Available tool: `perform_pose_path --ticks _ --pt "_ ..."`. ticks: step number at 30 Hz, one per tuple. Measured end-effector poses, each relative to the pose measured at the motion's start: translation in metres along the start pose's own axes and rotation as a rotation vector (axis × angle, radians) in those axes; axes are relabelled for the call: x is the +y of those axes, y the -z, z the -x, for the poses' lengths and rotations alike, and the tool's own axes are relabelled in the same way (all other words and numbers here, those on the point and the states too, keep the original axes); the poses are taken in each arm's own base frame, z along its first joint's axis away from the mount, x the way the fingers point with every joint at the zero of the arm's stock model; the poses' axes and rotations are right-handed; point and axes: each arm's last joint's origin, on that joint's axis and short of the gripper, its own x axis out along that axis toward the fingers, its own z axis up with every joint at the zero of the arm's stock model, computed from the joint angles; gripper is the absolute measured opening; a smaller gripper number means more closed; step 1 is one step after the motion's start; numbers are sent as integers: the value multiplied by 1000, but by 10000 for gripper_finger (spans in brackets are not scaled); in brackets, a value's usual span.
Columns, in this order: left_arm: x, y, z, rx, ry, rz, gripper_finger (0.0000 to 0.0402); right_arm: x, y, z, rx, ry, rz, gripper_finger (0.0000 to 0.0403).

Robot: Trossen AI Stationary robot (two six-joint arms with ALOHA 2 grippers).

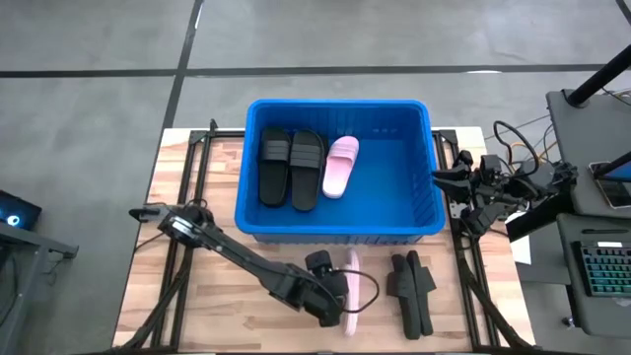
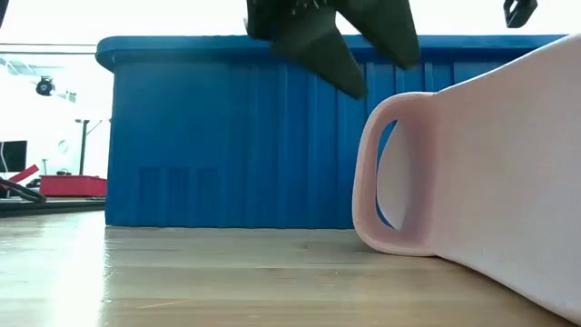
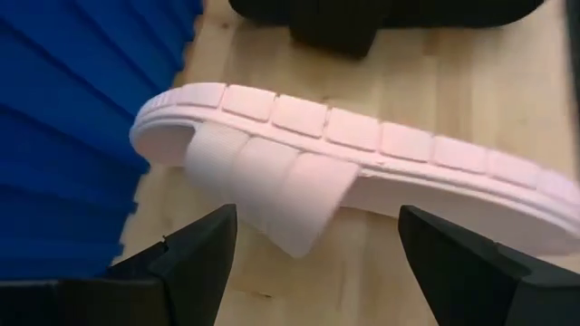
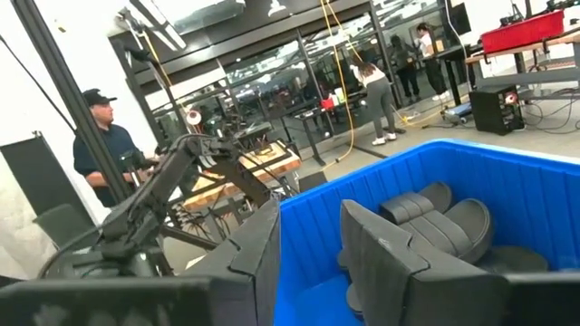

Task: Pick and place slides into bin
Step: Put the pink slides into the blue bin

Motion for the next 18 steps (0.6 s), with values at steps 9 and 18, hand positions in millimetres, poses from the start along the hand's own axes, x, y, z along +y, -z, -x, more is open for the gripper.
perform_pose_path --ticks 9,18 --pt "-3 13 -22 18 -81 -31 290 0 0 0 -1 0 -1 96" --pt "-1 18 -40 -20 -203 -43 284 0 0 0 1 0 0 91"
